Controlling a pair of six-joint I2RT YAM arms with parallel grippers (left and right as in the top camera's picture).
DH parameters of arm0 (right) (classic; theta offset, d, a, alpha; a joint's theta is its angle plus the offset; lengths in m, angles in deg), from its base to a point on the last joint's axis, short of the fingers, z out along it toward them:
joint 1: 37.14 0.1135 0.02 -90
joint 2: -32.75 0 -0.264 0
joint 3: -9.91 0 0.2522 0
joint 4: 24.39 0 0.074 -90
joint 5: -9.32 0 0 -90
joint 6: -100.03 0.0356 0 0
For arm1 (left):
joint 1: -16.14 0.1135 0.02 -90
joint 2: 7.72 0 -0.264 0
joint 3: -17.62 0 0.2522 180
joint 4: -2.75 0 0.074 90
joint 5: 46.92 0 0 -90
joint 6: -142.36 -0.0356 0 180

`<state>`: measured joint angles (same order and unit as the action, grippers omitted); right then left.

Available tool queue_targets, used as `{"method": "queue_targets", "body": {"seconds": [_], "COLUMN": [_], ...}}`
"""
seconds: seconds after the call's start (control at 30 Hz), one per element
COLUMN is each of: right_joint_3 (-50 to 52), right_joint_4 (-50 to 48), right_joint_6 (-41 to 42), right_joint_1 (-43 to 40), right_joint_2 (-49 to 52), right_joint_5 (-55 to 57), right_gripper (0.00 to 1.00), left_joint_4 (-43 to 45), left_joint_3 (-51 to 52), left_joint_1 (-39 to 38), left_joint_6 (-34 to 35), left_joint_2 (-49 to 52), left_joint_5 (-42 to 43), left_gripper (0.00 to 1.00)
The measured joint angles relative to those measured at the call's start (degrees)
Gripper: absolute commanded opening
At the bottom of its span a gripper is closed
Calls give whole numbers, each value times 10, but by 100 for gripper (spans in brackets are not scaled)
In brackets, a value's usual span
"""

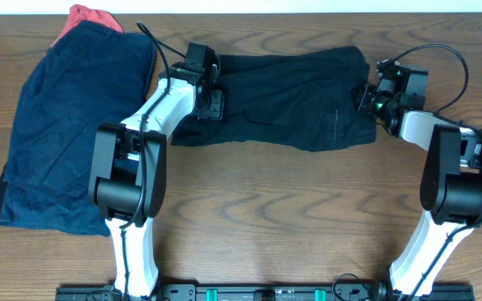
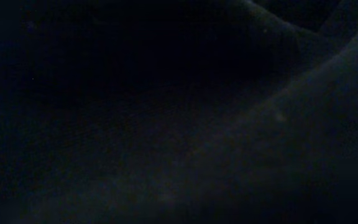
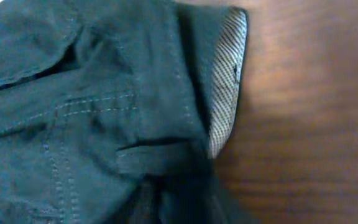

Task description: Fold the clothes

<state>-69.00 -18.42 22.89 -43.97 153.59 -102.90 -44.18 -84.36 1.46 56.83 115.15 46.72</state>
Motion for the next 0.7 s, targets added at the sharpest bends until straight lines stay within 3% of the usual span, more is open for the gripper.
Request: {"method": "queue_targets", "body": {"seconds": [0.1, 0.23, 0.33, 0.43, 0.7], "right_joint_3": [0, 0, 0, -1, -27], "right_joint_4": [0, 0, 6, 26, 208], "right_joint_6": [12, 26, 30, 31, -15], "right_joint_1": [-1, -7, -20, -45, -152], "right_joint_2": [2, 4, 4, 4, -13], "right_joint_5": [-6, -20, -46, -88, -172], "right_gripper": [1, 1, 1, 1, 1], "left_joint_4": [0, 0, -5, -17, -56], "left_joint_3": [0, 0, -1, -3, -6], "left_joint_1": [0, 0, 0, -1, -34], "left_joint_6": [0, 0, 0, 2, 2], "left_joint_2": [0, 0, 0, 0, 0], "left_joint_5": [0, 0, 0, 1, 19], "left_gripper": [65, 65, 54, 53, 53]}}
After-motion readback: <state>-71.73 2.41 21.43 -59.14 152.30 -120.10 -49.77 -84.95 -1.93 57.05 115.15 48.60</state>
